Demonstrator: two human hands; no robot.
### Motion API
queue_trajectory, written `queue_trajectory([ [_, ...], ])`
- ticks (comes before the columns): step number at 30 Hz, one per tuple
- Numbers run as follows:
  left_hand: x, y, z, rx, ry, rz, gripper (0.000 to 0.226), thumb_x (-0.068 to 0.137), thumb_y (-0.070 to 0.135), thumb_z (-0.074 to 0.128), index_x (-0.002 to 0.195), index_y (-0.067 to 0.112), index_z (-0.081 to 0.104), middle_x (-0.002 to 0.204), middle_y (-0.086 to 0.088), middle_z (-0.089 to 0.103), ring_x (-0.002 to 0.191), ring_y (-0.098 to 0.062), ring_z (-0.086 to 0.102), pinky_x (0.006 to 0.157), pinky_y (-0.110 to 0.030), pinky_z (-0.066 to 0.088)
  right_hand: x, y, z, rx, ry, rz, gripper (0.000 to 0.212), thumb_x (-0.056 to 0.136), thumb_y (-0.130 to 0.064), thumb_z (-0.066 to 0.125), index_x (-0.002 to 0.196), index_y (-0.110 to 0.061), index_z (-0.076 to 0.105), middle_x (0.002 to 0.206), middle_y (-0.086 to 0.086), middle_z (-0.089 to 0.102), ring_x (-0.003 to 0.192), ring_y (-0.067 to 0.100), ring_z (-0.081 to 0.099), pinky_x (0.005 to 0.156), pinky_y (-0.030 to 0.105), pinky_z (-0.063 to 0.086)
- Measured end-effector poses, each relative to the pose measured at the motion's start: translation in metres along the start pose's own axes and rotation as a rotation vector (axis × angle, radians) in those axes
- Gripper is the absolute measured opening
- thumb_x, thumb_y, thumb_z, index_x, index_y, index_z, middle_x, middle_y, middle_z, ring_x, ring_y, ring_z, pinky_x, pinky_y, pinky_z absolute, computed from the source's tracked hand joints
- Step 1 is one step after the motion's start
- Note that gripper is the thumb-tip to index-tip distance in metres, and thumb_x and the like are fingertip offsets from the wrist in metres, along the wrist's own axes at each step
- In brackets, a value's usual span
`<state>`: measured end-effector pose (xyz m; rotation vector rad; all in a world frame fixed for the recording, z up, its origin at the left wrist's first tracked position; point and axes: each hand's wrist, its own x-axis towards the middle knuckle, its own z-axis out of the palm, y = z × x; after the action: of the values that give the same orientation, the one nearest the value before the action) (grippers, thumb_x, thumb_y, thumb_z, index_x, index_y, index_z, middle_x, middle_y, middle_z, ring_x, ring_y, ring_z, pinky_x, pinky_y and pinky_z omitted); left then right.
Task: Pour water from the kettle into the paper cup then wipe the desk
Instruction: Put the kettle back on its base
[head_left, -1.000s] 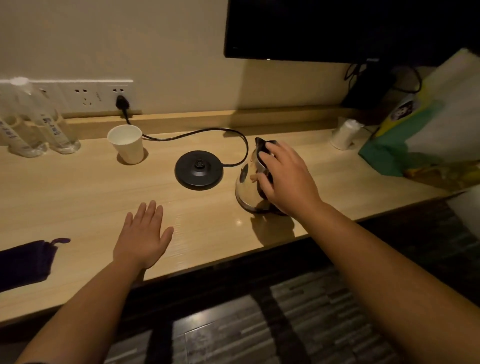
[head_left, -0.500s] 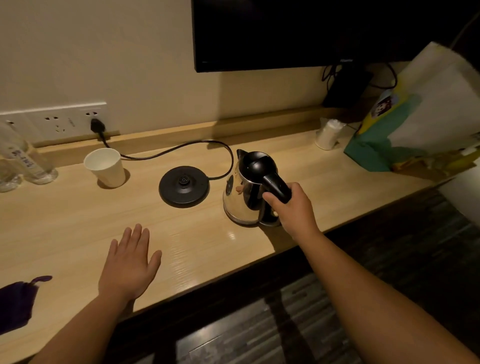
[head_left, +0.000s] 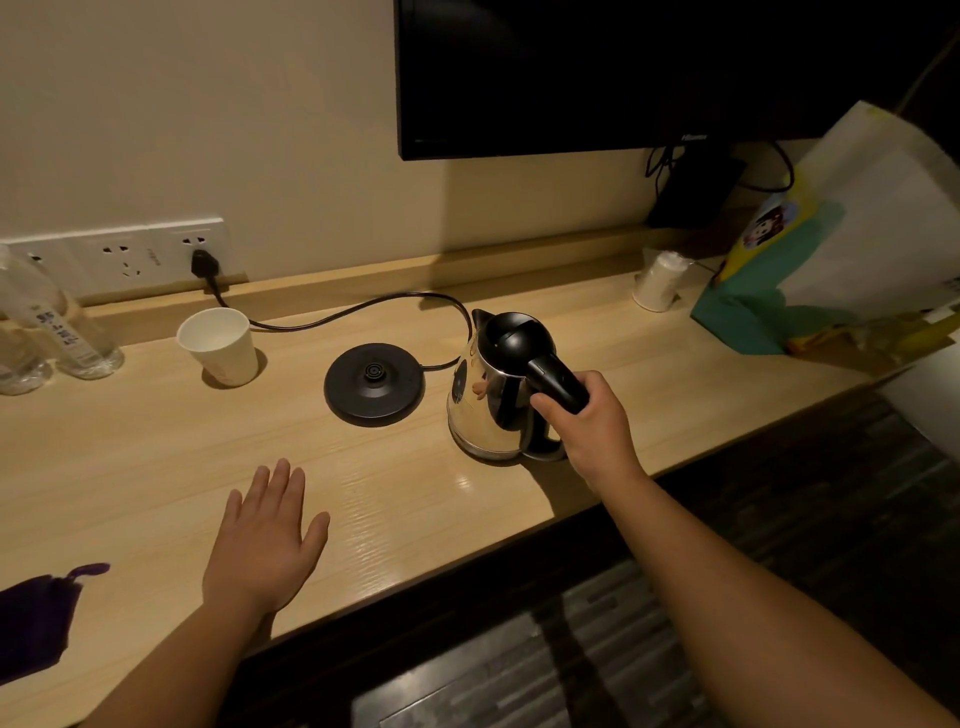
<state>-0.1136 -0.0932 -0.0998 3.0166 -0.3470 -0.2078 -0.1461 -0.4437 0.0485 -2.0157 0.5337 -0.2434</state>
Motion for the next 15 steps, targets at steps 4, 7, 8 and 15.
queue_trajectory([
  [4, 0.000, 0.000, -0.001, 0.001, 0.001, -0.002, 0.081, 0.088, 0.062, 0.003, 0.154, 0.015, 0.011, 0.161, -0.003, 0.003, 0.148, -0.020, -0.005, 0.118, -0.043, 0.000, 0.004, -0.009, 0.008, 0.040, -0.010, -0.038, 0.035, 0.083, -0.031, 0.071, 0.110, -0.022, 0.052, 0.098, -0.008, 0.057, 0.089, 0.007, 0.058, 0.068, 0.020, 0.047],
  [7, -0.001, 0.001, -0.003, -0.013, 0.002, -0.004, 0.081, 0.089, 0.062, 0.004, 0.154, 0.015, 0.013, 0.161, -0.003, 0.003, 0.148, -0.020, -0.004, 0.118, -0.042, 0.000, 0.009, -0.022, 0.019, 0.062, -0.032, -0.067, 0.034, 0.083, -0.032, 0.071, 0.109, -0.023, 0.052, 0.098, -0.008, 0.058, 0.089, 0.007, 0.058, 0.068, 0.020, 0.047],
  [8, -0.002, 0.001, -0.004, -0.010, -0.004, -0.005, 0.081, 0.089, 0.062, 0.004, 0.154, 0.015, 0.012, 0.161, -0.003, 0.003, 0.148, -0.020, -0.005, 0.118, -0.042, -0.001, 0.011, -0.027, 0.024, 0.063, -0.041, -0.077, 0.034, 0.083, -0.032, 0.071, 0.109, -0.024, 0.052, 0.099, -0.009, 0.057, 0.089, 0.007, 0.058, 0.069, 0.021, 0.047],
  [15, -0.003, 0.003, -0.008, -0.020, -0.008, -0.013, 0.073, 0.094, 0.059, 0.014, 0.154, 0.018, 0.008, 0.162, -0.002, -0.001, 0.147, -0.019, -0.009, 0.118, -0.040, -0.006, 0.029, -0.055, 0.061, 0.094, -0.111, -0.153, 0.036, 0.083, -0.033, 0.070, 0.112, -0.022, 0.052, 0.101, -0.007, 0.058, 0.091, 0.007, 0.058, 0.067, 0.020, 0.046],
])
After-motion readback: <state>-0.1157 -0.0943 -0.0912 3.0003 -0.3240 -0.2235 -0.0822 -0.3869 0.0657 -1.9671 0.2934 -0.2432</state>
